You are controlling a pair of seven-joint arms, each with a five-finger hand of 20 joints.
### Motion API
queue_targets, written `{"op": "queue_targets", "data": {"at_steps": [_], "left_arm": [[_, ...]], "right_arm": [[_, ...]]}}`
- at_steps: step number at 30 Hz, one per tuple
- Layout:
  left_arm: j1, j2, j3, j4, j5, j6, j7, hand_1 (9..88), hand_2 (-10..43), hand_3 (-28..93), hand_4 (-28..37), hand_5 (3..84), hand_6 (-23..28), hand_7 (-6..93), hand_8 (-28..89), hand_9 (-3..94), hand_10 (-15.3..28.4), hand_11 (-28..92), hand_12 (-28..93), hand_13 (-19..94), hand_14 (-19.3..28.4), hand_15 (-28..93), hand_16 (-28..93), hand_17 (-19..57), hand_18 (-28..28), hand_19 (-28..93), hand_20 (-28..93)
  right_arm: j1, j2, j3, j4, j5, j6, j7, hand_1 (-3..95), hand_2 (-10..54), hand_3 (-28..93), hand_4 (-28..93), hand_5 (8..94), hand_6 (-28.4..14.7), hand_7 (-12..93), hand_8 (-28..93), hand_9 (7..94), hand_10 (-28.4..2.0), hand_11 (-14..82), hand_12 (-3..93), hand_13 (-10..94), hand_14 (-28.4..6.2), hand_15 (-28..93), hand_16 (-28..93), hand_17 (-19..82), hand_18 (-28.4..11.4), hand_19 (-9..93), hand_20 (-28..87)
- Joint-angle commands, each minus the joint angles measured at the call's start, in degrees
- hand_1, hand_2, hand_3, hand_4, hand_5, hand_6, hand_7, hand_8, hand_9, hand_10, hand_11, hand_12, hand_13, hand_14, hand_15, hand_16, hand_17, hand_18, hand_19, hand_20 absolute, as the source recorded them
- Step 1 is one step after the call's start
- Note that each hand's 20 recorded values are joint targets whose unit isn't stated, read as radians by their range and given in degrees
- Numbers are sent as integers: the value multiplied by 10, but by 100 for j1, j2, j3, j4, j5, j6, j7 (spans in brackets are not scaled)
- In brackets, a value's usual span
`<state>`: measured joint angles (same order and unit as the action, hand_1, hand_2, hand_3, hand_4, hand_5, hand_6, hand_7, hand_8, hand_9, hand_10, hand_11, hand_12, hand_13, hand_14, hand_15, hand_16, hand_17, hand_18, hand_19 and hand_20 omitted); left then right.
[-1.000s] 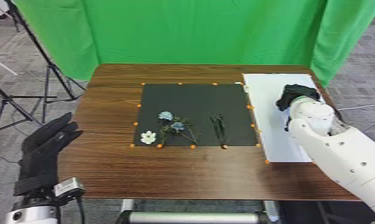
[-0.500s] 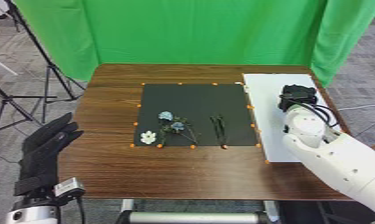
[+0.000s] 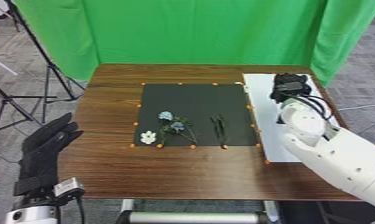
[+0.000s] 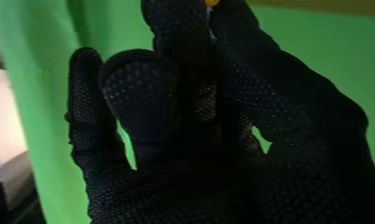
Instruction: Arrange flowers
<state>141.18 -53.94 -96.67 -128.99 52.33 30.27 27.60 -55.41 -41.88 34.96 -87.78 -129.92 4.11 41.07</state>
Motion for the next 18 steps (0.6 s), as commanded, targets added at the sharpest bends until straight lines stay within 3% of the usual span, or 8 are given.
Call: {"op": "queue_targets", "data": {"at_steps": [1,18], "left_arm": [[135,20,-34,-47,-37,35,15,258,29,833,-195,409,106,162,-109,348,199,381,67,257,274,661,-174,-97,216,584,48],[110,29,-72,-46,6,-32,-43,260,29,833,-194,409,106,162,-109,348,199,381,67,257,274,661,-174,-98,216,584,48]], "right_arm": [[391,-52,-266,-483,-150,207,-287,532,-75,758,-283,807,6,236,11,900,-64,254,292,787,-47,688,197,238,-203,837,68],[278,-791,-734,-1112,-305,100,-997,532,-78,763,-283,812,4,227,18,902,-65,261,291,788,-49,690,202,236,-204,843,54]]}}
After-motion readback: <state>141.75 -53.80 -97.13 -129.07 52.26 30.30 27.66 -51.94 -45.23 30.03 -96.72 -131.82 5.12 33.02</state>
